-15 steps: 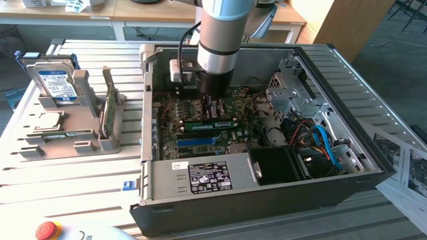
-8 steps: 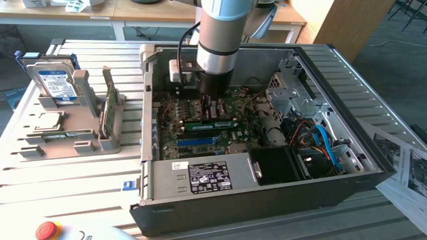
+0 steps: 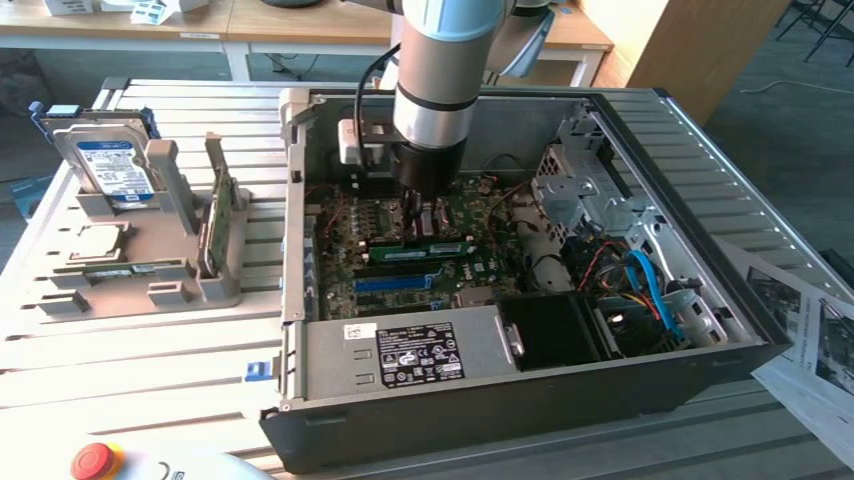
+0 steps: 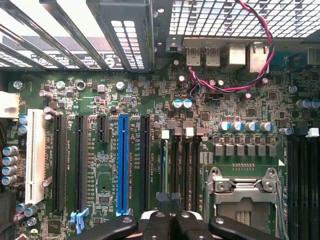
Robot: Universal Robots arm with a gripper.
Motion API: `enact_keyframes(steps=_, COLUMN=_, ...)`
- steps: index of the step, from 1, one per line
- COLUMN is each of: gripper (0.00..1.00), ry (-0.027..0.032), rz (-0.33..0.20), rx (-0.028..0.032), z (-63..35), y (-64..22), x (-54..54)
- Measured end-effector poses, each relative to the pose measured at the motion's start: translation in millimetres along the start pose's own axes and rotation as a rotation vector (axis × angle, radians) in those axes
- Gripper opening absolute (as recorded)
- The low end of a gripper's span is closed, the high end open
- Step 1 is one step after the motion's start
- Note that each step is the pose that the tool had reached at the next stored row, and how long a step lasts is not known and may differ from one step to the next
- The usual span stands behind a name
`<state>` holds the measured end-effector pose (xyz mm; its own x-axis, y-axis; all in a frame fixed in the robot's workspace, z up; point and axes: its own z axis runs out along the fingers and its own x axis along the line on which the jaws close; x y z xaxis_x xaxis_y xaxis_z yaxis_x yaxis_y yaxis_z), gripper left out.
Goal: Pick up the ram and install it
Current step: 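Press down the ram until it locks into place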
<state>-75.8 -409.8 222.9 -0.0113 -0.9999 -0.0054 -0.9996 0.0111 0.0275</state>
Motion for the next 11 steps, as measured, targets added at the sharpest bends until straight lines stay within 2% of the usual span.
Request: enact_keyframes(steps=11, gripper=0.11, ry=-0.0006, rz=0.000, rx=0.0003, z=0.8, y=-0.1, x=-0.2)
